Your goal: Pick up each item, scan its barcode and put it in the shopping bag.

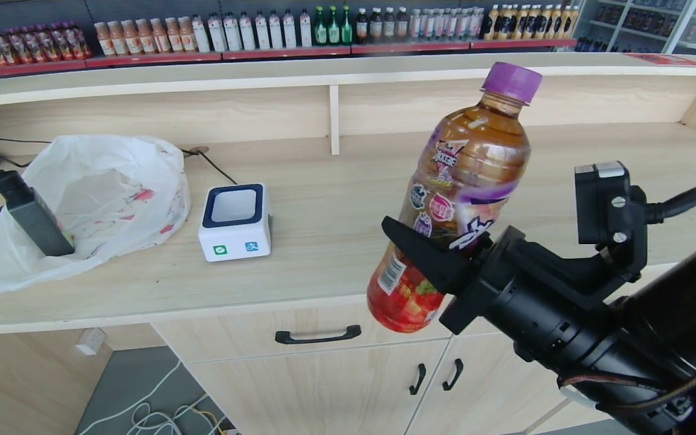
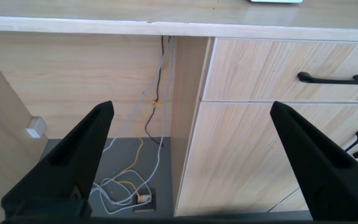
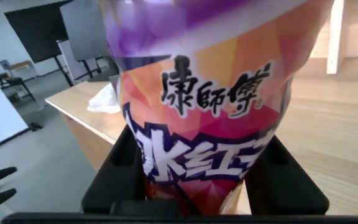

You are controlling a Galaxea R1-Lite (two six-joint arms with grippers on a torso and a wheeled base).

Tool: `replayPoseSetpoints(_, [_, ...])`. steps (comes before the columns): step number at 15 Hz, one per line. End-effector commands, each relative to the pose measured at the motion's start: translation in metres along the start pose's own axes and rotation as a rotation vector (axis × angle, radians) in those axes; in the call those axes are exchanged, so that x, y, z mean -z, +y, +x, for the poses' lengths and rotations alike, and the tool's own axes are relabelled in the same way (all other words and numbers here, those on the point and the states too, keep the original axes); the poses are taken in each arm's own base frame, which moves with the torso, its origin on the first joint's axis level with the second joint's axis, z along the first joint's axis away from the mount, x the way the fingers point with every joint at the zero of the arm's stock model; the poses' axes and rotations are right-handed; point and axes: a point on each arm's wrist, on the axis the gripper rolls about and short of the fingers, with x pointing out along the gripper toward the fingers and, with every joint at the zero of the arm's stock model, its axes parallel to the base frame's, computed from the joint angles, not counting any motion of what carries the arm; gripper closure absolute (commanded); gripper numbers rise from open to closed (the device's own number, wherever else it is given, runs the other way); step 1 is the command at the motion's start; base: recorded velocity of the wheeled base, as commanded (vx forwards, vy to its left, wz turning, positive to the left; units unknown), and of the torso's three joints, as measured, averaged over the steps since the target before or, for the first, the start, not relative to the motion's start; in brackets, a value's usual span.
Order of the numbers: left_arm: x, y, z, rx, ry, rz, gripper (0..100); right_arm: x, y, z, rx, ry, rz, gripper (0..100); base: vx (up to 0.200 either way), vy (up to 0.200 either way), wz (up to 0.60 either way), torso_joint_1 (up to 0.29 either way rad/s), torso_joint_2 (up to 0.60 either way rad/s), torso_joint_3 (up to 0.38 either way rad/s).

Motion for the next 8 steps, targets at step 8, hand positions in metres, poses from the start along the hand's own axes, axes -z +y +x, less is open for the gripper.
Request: replayPoseSetpoints(8, [0.000,0.000,0.000,0.000,0.000,0.000,0,-0.022,-0.018,0.005,0.417,-0.074,-0.222,100,0.000,0.000,0.00,0.000,0.00,0.000])
